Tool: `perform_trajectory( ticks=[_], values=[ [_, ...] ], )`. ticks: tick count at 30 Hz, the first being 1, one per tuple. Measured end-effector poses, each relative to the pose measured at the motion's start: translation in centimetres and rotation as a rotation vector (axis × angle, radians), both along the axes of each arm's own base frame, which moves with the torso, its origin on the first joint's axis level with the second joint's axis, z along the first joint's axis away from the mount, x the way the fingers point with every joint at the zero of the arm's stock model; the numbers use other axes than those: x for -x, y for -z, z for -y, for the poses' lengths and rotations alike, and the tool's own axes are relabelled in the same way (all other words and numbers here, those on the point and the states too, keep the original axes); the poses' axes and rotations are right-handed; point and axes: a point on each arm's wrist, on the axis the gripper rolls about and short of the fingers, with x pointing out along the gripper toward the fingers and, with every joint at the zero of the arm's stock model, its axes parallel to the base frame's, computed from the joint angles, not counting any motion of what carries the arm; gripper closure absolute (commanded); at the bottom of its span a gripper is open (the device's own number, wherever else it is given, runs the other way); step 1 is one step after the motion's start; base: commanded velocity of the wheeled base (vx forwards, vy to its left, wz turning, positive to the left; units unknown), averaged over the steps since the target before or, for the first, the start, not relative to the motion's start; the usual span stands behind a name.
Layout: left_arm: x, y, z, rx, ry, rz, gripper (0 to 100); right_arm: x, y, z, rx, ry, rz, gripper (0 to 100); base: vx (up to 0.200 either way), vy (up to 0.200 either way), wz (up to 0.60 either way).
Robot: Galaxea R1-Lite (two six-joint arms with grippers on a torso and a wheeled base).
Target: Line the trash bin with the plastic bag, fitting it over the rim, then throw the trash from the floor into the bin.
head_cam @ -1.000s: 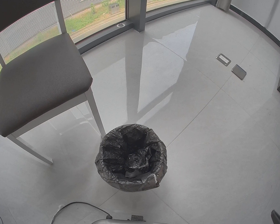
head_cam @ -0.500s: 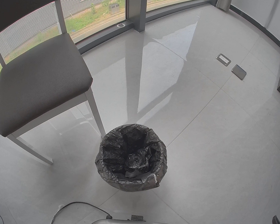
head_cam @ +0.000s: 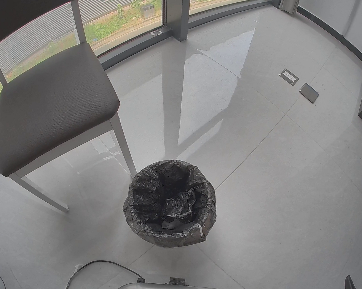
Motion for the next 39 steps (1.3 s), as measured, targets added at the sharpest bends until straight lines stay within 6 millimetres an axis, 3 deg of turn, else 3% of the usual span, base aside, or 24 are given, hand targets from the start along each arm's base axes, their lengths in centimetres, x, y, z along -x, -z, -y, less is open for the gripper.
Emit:
perform_trajectory(
  ticks=[7, 14, 26, 39],
  values=[
    [-2.8, 2.6, 0.2, 0.010, 0.076, 0.122, 0, -0.1, 0.3, -0.1, 0.014, -0.033, 0.006, 0, 0.000, 0.000, 0.00],
    [-3.7, 4.9, 0.3, 0.032, 0.126, 0.060, 0, -0.1, 0.3, -0.1, 0.066, -0.047, 0.017, 0, 0.000, 0.000, 0.00],
    [-3.8, 5.2, 0.3, 0.038, 0.121, 0.049, 0, -0.1, 0.3, -0.3, 0.078, -0.131, 0.022, 0, 0.000, 0.000, 0.00],
    [-3.8, 5.1, 0.3, 0.038, 0.120, 0.049, 0, -0.1, 0.3, -0.4, -0.055, -0.171, 0.011, 0, 0.000, 0.000, 0.00]
  ],
)
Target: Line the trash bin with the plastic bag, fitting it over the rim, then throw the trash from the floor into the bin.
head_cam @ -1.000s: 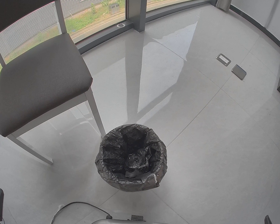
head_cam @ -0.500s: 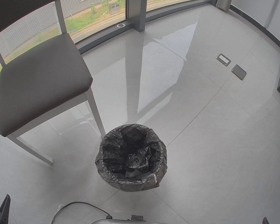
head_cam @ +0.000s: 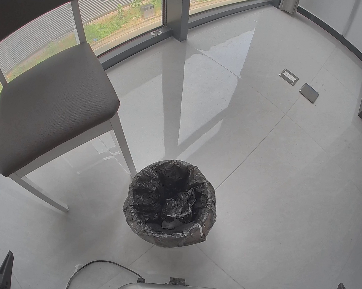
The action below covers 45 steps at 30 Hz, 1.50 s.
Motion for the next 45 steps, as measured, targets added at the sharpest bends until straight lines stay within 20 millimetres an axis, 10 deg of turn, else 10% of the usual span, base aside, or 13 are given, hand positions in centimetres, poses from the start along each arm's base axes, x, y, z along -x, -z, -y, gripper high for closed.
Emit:
perform_trajectory(
  ticks=[25, 37, 45],
  values=[
    [-0.01, 0.00, 0.00, 0.000, 0.000, -0.001, 0, 0.15, -0.19, -0.50, -0.001, -0.063, 0.032, 0, 0.000, 0.000, 0.00],
    [-0.02, 0.00, 0.00, 0.000, 0.000, -0.002, 0, 0.58, 0.10, 0.30, 0.020, 0.266, 0.071, 0, 0.000, 0.000, 0.00],
    [-0.02, -0.01, 0.00, 0.000, 0.000, -0.003, 0, 0.67, 0.55, -0.09, 0.039, 0.080, 0.047, 0, 0.000, 0.000, 0.00]
  ],
)
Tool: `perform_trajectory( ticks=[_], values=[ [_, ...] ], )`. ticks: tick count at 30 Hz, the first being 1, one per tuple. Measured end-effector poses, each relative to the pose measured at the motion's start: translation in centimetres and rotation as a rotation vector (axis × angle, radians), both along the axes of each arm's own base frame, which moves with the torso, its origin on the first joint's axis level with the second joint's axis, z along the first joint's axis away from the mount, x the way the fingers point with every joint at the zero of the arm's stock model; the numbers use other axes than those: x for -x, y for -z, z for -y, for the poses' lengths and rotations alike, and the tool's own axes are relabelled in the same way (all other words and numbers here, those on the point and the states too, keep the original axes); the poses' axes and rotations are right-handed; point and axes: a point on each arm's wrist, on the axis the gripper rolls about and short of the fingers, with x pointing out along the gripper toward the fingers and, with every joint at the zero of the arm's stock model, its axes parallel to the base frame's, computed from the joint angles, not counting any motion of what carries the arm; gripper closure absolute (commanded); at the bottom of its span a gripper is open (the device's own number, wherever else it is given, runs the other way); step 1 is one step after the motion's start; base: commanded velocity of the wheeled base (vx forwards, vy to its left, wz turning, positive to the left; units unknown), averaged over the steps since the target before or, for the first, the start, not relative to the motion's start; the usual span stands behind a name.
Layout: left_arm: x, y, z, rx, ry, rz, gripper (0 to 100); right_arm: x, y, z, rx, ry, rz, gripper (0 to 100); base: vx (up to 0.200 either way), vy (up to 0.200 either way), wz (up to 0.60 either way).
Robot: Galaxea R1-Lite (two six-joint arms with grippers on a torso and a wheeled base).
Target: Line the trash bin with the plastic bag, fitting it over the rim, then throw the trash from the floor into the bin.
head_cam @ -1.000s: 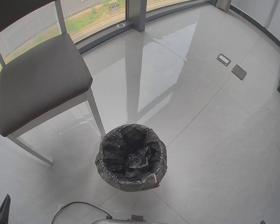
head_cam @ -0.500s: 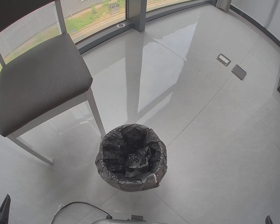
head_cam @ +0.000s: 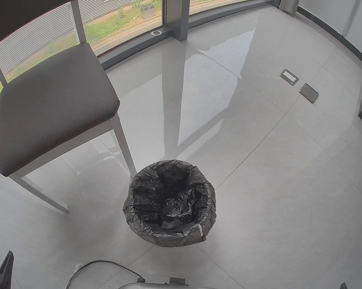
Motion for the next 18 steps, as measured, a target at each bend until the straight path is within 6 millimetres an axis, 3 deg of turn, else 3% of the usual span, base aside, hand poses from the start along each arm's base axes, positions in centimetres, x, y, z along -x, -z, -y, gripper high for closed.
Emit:
perform_trajectory(
  ticks=[18],
  values=[
    [0.00, 0.00, 0.00, 0.000, 0.000, 0.000, 0, 0.05, -0.63, 0.04, 0.125, 0.021, 0.077, 0, 0.000, 0.000, 0.00]
  ],
)
